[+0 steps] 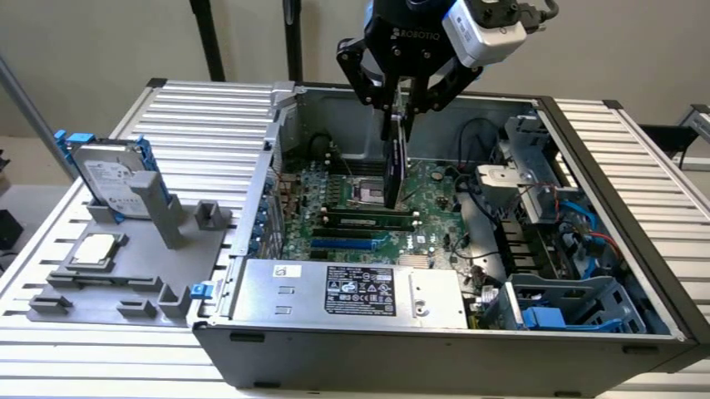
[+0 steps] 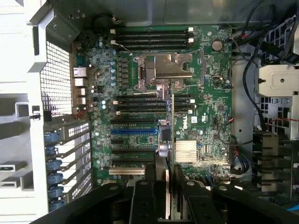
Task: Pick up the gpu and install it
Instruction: 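Insert the gpu into the slot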
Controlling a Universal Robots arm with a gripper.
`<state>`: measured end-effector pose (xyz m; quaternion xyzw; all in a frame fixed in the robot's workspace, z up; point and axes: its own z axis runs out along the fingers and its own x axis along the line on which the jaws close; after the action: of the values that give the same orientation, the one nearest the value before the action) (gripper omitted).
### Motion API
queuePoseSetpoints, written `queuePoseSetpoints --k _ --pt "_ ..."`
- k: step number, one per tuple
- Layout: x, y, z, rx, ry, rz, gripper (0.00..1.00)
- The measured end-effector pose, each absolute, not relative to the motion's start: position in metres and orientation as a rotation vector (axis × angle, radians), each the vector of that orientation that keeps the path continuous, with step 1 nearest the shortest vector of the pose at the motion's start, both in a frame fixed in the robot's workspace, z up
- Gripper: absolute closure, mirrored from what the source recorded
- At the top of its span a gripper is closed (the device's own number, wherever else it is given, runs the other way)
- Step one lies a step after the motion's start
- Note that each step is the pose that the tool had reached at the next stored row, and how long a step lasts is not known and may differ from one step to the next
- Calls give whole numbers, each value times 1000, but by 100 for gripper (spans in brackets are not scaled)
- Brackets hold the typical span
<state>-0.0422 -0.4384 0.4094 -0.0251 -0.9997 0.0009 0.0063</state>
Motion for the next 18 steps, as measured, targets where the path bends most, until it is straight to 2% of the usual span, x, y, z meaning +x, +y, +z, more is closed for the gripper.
queuePoseSetpoints --k 18 --pt "-40 -438 409 215 -3121 -1 73"
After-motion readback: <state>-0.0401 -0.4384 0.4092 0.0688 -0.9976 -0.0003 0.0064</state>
